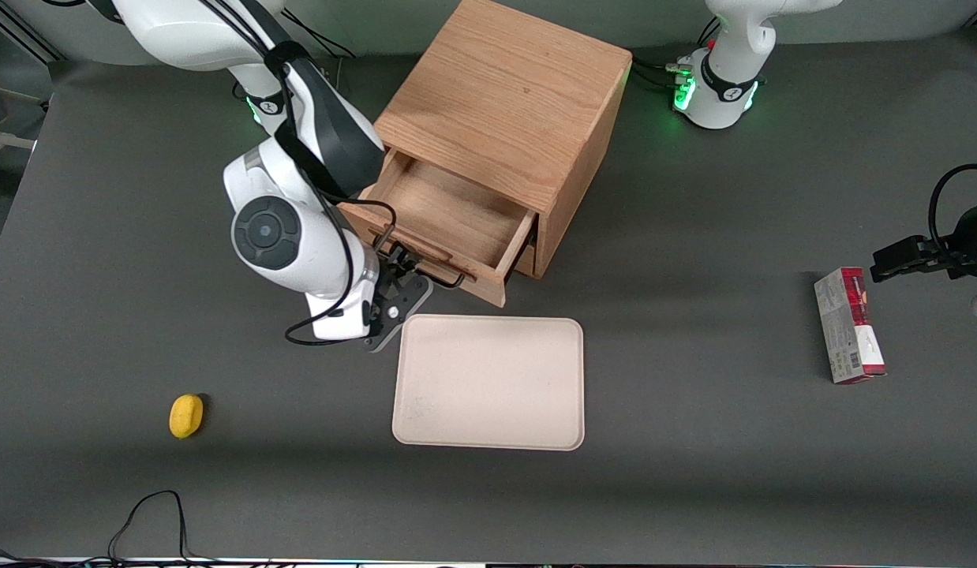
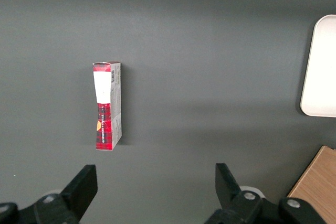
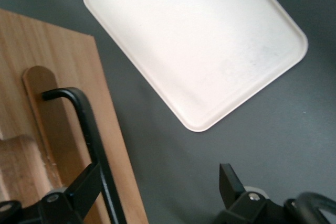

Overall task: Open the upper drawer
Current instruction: 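Keep pulling the drawer handle outward with the right gripper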

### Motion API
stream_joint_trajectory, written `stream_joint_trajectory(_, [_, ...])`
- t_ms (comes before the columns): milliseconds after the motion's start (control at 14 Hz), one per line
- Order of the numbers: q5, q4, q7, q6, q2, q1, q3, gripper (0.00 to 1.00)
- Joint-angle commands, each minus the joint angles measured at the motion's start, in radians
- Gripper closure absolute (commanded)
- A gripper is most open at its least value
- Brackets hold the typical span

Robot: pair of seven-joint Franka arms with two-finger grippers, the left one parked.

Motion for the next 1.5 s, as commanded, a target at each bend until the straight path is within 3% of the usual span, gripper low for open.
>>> stream_joint_trajectory(0, [-0.011, 0.002, -0.003, -0.056, 0.000, 0.002, 0.004, 0.00])
stream_joint_trajectory(1429, [-0.034, -0.012, -0.020, -0.001, 0.026, -0.007, -0.002, 0.00])
